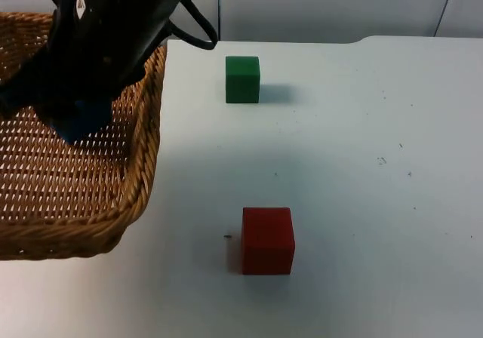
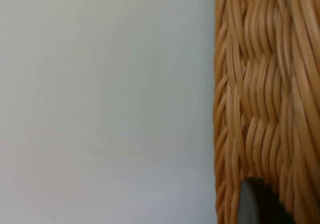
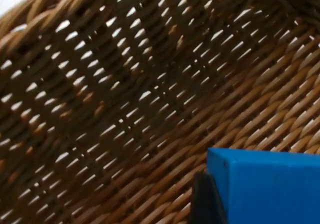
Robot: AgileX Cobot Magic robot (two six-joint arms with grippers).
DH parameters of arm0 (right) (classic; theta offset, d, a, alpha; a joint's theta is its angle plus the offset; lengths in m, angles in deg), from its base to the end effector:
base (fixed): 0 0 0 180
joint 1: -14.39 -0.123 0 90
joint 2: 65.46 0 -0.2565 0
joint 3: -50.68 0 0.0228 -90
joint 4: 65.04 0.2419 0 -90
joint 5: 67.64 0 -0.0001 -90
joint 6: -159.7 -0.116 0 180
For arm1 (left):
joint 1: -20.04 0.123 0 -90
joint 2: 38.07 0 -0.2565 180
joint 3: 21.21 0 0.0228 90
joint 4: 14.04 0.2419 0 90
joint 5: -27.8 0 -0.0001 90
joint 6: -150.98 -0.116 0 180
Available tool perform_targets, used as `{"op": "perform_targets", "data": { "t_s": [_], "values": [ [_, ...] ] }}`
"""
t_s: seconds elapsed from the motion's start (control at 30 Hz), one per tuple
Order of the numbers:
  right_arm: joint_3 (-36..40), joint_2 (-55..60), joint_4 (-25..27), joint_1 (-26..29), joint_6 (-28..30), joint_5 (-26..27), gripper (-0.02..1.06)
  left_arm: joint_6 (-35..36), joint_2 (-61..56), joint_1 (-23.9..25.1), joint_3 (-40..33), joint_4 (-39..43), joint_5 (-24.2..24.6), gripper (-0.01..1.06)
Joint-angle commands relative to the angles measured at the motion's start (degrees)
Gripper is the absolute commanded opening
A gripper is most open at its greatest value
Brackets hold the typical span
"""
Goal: Pick up the basket with the left hand and place the blue cube into the basket with the right hand.
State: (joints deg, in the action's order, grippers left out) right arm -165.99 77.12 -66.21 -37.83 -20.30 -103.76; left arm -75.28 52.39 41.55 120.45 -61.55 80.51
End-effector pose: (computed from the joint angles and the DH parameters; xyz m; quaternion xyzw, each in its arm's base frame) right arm 0.3159 0.4053 0.1430 -0.4214 0.8465 0.1356 0.2958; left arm 0.2301 0.0175 0.1531 -0.0464 0.9471 -0.2701 0.1669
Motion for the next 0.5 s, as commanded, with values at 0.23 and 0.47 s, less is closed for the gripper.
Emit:
{"op": "perform_targets", "data": {
  "t_s": [0.23,0.47],
  "values": [
    [-0.4,0.0,1.2,-0.4,1.5,0.5,0.33,-0.1,-0.6,0.2,-0.1,-2.6,0.6,0.00],
    [-0.4,-1.6,1.2,-0.4,4.9,0.0,1.05,-0.1,-0.6,0.2,-0.1,-2.6,0.4,0.00]
  ]
}}
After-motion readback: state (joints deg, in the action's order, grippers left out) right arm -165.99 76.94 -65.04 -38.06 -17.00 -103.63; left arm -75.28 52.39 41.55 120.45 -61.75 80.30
